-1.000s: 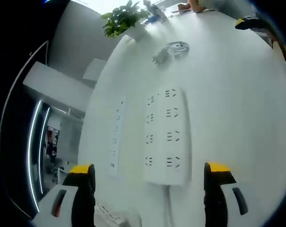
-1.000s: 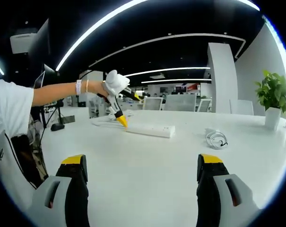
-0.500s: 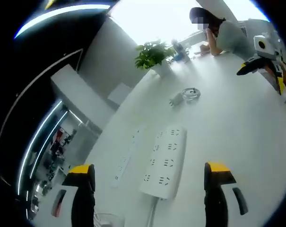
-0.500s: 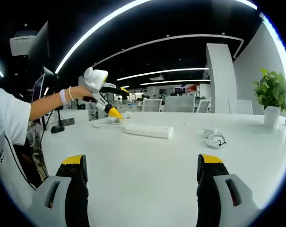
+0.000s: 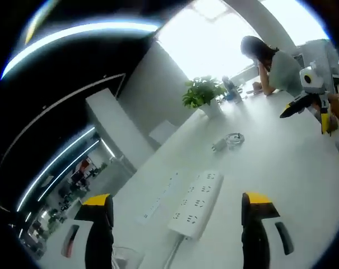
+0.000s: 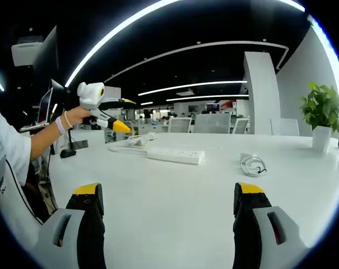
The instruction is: Straighten the power strip on the desk, plug the charger into it
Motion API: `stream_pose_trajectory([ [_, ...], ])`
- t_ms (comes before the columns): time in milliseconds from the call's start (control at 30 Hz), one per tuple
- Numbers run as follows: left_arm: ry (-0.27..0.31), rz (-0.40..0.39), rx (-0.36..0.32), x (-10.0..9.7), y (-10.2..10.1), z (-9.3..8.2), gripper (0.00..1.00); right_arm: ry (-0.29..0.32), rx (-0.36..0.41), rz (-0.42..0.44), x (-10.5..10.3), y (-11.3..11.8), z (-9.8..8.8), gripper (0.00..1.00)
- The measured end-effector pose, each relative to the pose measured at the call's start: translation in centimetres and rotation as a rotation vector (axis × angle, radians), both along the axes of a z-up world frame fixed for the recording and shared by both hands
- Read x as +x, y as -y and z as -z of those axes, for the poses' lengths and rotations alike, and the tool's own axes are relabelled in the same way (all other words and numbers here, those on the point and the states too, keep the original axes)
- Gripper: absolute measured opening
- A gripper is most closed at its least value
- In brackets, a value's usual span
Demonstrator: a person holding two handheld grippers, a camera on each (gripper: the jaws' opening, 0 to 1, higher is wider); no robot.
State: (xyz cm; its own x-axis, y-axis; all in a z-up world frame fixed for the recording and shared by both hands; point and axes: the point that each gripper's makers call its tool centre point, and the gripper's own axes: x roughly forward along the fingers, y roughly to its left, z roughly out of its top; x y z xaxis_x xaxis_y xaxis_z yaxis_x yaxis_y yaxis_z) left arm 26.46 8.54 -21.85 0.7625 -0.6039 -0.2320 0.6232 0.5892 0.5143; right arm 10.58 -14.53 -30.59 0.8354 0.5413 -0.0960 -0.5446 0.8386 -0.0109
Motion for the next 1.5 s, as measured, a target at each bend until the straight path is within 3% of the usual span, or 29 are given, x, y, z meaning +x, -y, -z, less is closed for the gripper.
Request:
stream_pose_trajectory([
  [133, 0.031, -0.022, -0.026, -1.1, -0.4, 0.0, 0.99, 0.000, -0.007, -0.005, 0.0, -0.2, 0.0, 0.96],
  [333, 0.078, -0.029, -0.171, -3.4, -0.6, -0.5, 0.99, 0.001, -0.009, -0.020, 0.1, -0.7, -0.1, 0.96],
  [500, 0.080, -0.067, -0.285, -5.1, -1.6, -0.5, 0.99, 0.000, -0.015, -0.024, 0.2, -0.7, -0.1, 0.96],
  [567, 0.081, -0.115, -0.361, -5.5, -2.3, -0.8, 0.99, 0.007, -0.010, -0.020, 0.3, -0.7, -0.2, 0.96],
  [700, 0.099, -0.139, -0.409, -6.6, -3.1, -0.8, 0.99, 0.010, -0.002, -0.019, 0.4, -0.7, -0.4, 0.96],
  [933, 0.075, -0.176, -0.524, -7.8, -4.2, 0.1, 0.99, 0.008, -0.003, -0.023, 0.6, -0.9, -0.4, 0.96],
  [1167, 0.035, -0.229, -0.587, -8.3, -5.4, 2.6, 0.99, 0.004, -0.001, -0.028, 0.6, -1.3, -0.2, 0.96],
  [1500, 0.019, -0.283, -0.565, -8.9, -6.0, 4.4, 0.99, -0.004, 0.000, -0.026, 0.7, -1.2, 0.1, 0.96],
])
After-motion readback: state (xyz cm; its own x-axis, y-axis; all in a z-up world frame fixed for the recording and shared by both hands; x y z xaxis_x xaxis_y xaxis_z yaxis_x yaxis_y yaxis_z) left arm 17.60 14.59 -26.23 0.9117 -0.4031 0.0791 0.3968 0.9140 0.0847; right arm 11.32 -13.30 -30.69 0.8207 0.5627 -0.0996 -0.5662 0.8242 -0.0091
